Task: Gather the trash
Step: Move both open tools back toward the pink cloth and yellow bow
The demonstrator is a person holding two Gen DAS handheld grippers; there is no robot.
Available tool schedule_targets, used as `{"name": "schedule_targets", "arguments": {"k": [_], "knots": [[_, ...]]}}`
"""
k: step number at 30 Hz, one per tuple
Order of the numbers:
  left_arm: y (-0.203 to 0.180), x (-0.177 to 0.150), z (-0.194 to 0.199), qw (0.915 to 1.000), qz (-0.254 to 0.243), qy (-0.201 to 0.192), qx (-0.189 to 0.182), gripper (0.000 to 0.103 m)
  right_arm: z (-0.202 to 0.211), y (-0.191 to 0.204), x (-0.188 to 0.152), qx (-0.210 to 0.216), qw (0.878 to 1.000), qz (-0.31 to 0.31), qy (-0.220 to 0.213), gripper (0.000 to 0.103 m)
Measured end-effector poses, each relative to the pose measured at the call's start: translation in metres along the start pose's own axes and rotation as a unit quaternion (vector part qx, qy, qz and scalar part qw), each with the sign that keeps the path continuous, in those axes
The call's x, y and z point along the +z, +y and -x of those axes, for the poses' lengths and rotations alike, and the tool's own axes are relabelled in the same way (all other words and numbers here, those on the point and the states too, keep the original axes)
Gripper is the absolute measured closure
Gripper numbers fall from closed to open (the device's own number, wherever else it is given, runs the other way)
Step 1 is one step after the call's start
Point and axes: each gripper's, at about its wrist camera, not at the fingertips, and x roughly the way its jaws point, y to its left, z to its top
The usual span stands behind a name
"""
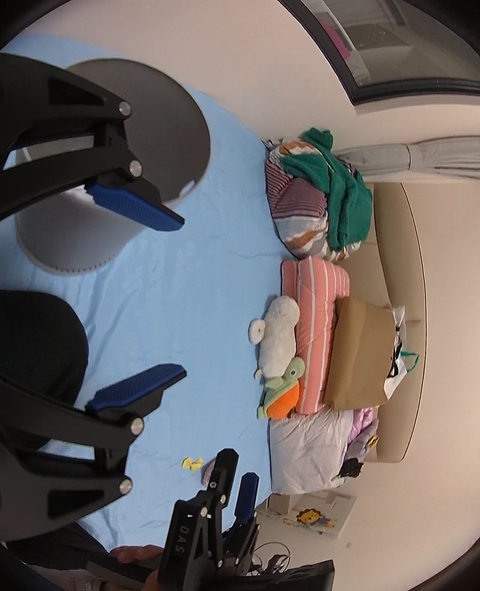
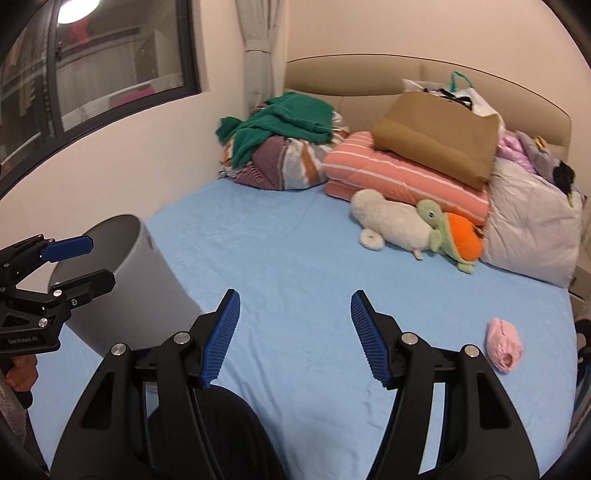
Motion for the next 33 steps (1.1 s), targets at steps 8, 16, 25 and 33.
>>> {"name": "schedule_targets", "arguments": {"k": [8,16,25,33], "knots": [[-0.090,0.027,-0.039,0.9952,-0.046,0.002,-0.086,0.024,0.046,-0.112,-0.037,-0.135,0.988,-0.077,-0.013,0.029],[-0.180,0.037,-0.096,0.9856,-0.076,0.032,-0.148,0.022,0.076,-0.209,-0.073,-0.218,0.966,-0.140,-0.007,0.029],[-0.275,0.021,-0.171,0.9705,-0.125,0.089,-0.186,0.022,0.050,-0.288,-0.109,-0.246,0.954,-0.167,0.030,0.029],[-0.324,0.007,-0.231,0.9620,-0.152,0.118,-0.194,0.022,-0.007,-0.337,-0.132,-0.240,0.954,-0.168,0.067,0.029]]}}
